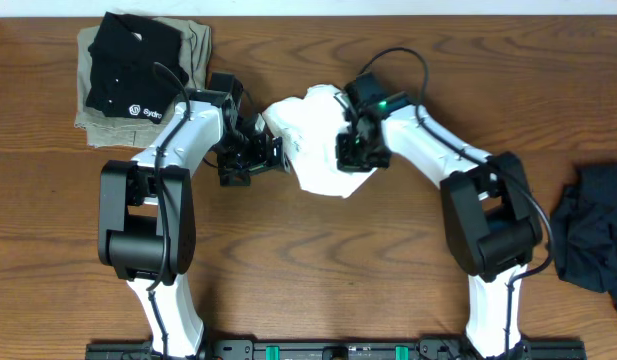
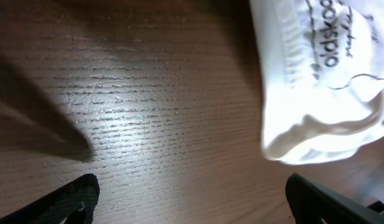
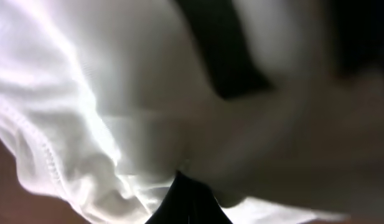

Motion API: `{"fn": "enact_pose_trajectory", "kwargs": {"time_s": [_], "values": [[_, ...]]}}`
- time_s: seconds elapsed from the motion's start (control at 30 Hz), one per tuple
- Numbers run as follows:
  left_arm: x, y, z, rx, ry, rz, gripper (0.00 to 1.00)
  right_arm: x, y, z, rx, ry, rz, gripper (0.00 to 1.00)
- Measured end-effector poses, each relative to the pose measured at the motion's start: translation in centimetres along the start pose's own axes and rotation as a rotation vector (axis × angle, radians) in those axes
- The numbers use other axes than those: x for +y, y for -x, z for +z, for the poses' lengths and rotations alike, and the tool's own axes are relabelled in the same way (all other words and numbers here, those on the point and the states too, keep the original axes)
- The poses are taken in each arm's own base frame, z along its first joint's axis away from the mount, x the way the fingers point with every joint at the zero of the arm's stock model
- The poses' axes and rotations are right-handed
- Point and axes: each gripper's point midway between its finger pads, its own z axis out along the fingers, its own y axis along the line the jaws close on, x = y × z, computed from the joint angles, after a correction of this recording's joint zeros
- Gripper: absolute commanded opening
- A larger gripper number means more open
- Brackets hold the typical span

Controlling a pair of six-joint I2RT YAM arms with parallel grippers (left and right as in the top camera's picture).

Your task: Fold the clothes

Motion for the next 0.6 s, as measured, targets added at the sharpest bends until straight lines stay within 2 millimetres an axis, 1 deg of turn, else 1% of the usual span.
{"fn": "enact_pose_trajectory", "kwargs": {"time_s": [0.17,0.23,0.37,0.47,0.53,0.6], "values": [[0.0,-0.1,0.0,0.003,0.001,-0.001,0.97,3.0,-2.2,0.9,0.029,0.002,0.002,0.01],[0.0,-0.1,0.0,0.004,0.001,-0.002,0.97,3.7,-2.9,1.1,0.034,-0.018,-0.002,0.01],[0.1,-0.2,0.0,0.007,0.003,-0.004,0.97,3.8,-3.4,0.7,0.023,-0.056,0.006,0.01],[0.3,-0.1,0.0,0.005,0.015,-0.006,0.97,3.4,-2.8,-0.5,-0.004,-0.061,0.020,0.02],[0.6,0.0,-0.1,0.001,0.018,-0.012,0.97,3.3,-2.0,-2.1,-0.043,-0.046,0.034,0.13],[1.2,0.2,-0.4,-0.007,0.019,-0.036,0.97,3.3,-1.0,-4.3,-0.097,-0.022,0.036,0.35]]}}
